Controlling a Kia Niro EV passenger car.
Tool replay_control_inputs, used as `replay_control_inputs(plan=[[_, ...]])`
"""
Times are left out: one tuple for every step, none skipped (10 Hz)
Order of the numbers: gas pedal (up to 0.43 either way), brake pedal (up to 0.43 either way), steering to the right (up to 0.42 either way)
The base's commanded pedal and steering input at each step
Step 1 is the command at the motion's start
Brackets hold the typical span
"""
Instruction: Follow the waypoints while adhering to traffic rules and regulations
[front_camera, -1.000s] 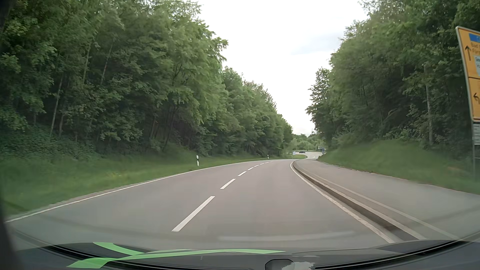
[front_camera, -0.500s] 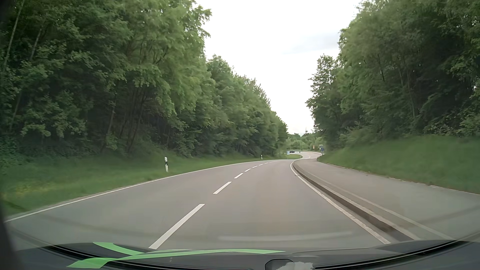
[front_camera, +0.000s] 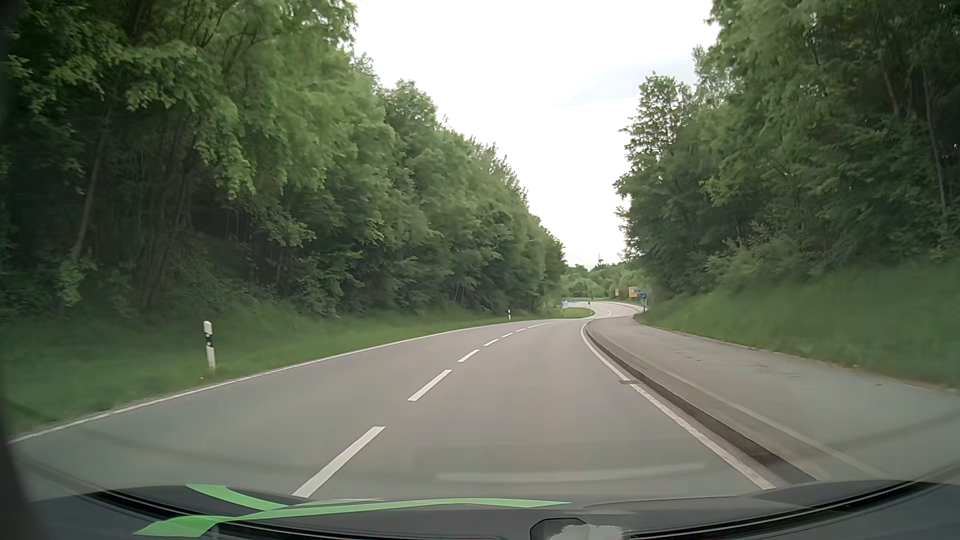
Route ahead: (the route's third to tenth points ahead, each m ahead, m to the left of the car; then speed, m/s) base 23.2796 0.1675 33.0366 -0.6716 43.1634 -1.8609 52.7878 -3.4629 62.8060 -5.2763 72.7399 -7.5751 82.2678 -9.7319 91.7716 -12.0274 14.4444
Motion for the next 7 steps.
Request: replay_control_inputs(plan=[[0.039, 0.0, 0.011], [0.039, 0.0, 0.012], [0.039, 0.0, 0.012], [0.039, 0.0, 0.012], [0.039, 0.0, 0.012], [0.039, 0.0, 0.012], [0.039, 0.0, 0.012]])
